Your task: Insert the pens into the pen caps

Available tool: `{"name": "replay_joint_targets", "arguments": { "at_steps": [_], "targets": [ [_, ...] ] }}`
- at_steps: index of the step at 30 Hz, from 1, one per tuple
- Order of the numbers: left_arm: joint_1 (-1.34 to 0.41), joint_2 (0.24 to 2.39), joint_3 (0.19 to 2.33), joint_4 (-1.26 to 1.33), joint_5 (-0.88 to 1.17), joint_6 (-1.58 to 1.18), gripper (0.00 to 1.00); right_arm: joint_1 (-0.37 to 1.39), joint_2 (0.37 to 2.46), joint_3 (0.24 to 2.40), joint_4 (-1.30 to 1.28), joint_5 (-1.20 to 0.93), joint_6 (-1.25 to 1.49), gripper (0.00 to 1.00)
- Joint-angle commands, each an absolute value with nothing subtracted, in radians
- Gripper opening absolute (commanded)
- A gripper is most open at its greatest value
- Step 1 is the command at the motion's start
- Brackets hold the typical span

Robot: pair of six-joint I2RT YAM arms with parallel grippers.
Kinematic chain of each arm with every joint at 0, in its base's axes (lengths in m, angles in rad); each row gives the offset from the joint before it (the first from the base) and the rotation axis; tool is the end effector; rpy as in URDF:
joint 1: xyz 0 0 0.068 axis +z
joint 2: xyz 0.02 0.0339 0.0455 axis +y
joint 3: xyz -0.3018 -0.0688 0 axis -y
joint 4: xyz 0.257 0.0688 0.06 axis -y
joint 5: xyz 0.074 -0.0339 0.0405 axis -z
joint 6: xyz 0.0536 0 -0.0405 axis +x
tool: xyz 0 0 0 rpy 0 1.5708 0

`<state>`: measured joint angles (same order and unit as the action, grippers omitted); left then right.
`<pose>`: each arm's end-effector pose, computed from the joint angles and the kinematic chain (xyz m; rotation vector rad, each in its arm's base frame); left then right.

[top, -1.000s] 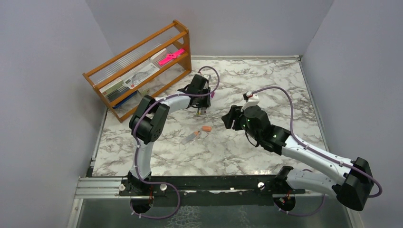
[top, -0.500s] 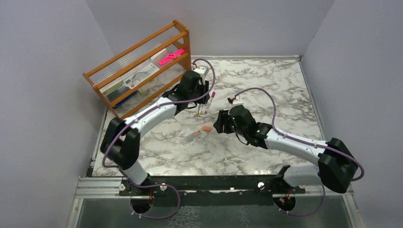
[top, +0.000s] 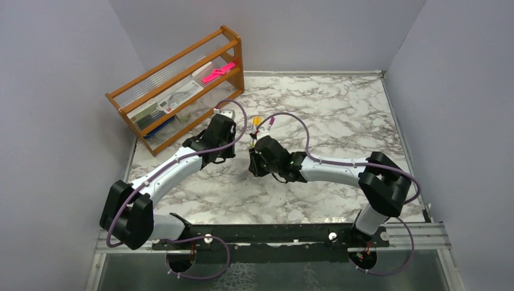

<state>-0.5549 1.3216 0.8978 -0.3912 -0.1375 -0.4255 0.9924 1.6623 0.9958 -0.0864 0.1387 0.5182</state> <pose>0.2518 -0.1474 0.2625 0.0896 2.3955 -0.3023 0.2136 0.3136 0.2154 -0.4917 2.3413 0.5895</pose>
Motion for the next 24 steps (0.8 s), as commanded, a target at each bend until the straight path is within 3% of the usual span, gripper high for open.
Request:
{"name": "replay_joint_targets", "arguments": {
  "at_steps": [1, 12, 24],
  "targets": [
    [-0.546, 1.293, 0.906, -0.499, -0.216, -0.431, 0.21, 0.989, 1.711, 0.996, -0.067, 0.074, 0.563, 0.15],
    [-0.569, 1.364, 0.847, -0.487, -0.157, -0.44, 0.16, 0.989, 1.85, 1.035, -0.048, 0.067, 0.603, 0.05],
    [-0.775, 1.371, 0.679, -0.38, -0.182, -0.592, 0.15, 0.985, 1.896, 1.093, -0.017, 0.071, 0.613, 0.1]
  ]
}}
